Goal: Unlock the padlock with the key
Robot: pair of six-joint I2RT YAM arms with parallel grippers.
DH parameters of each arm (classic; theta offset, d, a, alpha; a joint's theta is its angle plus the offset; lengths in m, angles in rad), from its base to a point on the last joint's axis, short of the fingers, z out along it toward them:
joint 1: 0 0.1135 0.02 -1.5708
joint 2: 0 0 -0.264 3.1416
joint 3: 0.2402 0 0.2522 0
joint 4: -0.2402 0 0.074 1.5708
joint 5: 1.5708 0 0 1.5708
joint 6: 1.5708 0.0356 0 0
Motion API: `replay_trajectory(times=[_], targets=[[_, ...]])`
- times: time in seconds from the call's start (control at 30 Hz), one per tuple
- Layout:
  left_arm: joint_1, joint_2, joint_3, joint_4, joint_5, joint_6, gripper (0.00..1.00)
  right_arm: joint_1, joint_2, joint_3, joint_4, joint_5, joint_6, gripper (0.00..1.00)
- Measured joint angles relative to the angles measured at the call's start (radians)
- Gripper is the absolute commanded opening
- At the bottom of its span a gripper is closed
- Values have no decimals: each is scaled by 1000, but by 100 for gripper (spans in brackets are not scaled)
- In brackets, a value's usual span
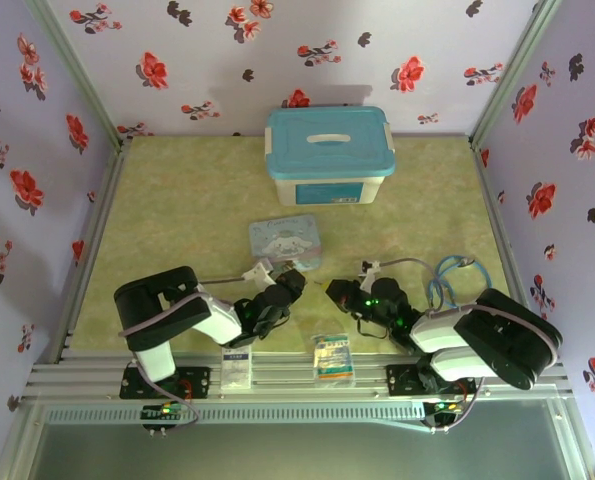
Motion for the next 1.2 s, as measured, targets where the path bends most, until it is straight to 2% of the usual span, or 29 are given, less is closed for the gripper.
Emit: replay_trajectory(times=[0.13,0.33,0.43,1.2], targets=[[0,15,-5,27,0,-18,0,46,47,7,34,7,3,0],[2,15,-8,52,0,-42,0,71,219,6,224,36,34,0],[2,15,-13,58,-2,-51,0,93,270,6,258,54,37,0],[-3,15,-48,101,-30,-100,0,111,323,21,330,116,53,0]])
